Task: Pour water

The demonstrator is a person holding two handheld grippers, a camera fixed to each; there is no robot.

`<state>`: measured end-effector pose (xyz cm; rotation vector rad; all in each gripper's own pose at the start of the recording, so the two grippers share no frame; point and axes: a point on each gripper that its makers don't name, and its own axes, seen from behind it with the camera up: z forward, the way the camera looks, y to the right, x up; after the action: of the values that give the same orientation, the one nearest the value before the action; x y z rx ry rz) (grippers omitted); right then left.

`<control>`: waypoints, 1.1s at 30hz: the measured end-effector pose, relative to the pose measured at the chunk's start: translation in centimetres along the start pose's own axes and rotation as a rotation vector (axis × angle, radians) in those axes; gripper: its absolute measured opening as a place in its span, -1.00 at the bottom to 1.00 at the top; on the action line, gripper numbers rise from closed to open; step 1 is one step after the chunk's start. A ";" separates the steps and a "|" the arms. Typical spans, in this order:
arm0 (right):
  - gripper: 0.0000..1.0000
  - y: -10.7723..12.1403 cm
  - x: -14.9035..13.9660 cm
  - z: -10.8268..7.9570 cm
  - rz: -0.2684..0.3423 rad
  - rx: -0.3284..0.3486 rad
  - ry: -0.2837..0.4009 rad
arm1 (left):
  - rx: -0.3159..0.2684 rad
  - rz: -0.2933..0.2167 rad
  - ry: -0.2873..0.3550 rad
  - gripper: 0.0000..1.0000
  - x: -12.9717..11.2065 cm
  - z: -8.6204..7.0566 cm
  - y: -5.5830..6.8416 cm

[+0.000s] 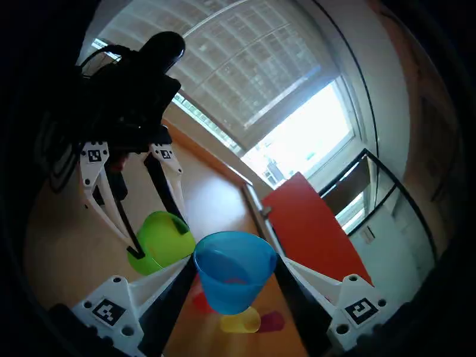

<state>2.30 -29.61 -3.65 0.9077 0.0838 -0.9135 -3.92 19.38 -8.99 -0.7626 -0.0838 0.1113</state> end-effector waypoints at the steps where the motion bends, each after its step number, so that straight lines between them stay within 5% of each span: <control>1: 0.87 0.1 0.0 0.0 -0.008 -0.002 -0.001 | 0.000 0.001 0.000 0.74 0.0 0.0 0.0; 33: 0.87 0.3 0.3 0.4 -0.198 0.005 -0.032 | -0.006 0.004 0.007 0.74 0.4 0.5 0.2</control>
<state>2.61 -30.01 -3.34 0.9004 0.1456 -1.1123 -3.62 19.90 -8.78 -0.7690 -0.0761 0.1123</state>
